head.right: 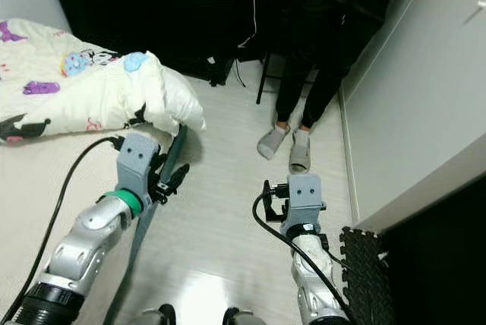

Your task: Clean up the room

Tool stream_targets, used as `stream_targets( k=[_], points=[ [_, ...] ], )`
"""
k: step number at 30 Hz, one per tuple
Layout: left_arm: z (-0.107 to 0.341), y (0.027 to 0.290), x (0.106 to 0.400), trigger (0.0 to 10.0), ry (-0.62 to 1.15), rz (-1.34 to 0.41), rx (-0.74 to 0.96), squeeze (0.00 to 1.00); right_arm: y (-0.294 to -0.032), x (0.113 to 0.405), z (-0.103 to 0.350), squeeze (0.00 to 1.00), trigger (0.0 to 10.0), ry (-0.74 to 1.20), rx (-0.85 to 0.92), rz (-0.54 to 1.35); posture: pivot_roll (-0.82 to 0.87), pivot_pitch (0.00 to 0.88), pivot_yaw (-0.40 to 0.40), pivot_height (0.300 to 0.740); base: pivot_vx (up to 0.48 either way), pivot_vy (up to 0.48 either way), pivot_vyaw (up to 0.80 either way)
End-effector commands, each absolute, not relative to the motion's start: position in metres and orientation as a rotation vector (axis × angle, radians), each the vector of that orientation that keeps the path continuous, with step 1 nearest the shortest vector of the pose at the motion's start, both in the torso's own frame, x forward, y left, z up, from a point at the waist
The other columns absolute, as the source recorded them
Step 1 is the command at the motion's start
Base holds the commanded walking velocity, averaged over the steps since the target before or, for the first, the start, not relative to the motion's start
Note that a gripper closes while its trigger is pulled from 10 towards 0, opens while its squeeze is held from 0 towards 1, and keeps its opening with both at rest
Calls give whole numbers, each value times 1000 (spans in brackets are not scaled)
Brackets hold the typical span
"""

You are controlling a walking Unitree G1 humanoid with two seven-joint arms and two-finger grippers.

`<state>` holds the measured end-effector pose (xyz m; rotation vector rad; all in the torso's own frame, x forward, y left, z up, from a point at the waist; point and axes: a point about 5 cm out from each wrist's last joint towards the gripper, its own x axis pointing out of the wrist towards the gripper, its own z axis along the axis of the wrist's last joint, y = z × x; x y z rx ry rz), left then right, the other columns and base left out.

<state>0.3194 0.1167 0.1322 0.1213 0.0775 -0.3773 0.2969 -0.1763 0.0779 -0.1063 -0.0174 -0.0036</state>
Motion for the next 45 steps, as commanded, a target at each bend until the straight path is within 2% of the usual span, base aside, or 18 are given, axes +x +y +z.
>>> stream_targets(
  k=[1,4,45],
  points=[
    [130,114,319,10000,74,-382,117,0,-182,294,72,0,10000,-1,-107,-17,-17,70,-17,726,0,0,0],
    [133,111,321,10000,63,-385,104,0,-185,295,73,0,10000,-6,-109,-25,-17,70,-17,726,0,0,0],
    [133,105,323,10000,27,-365,78,0,-185,293,68,0,10000,-14,-67,-31,-19,107,-21,726,0,0,-800]
  ],
)
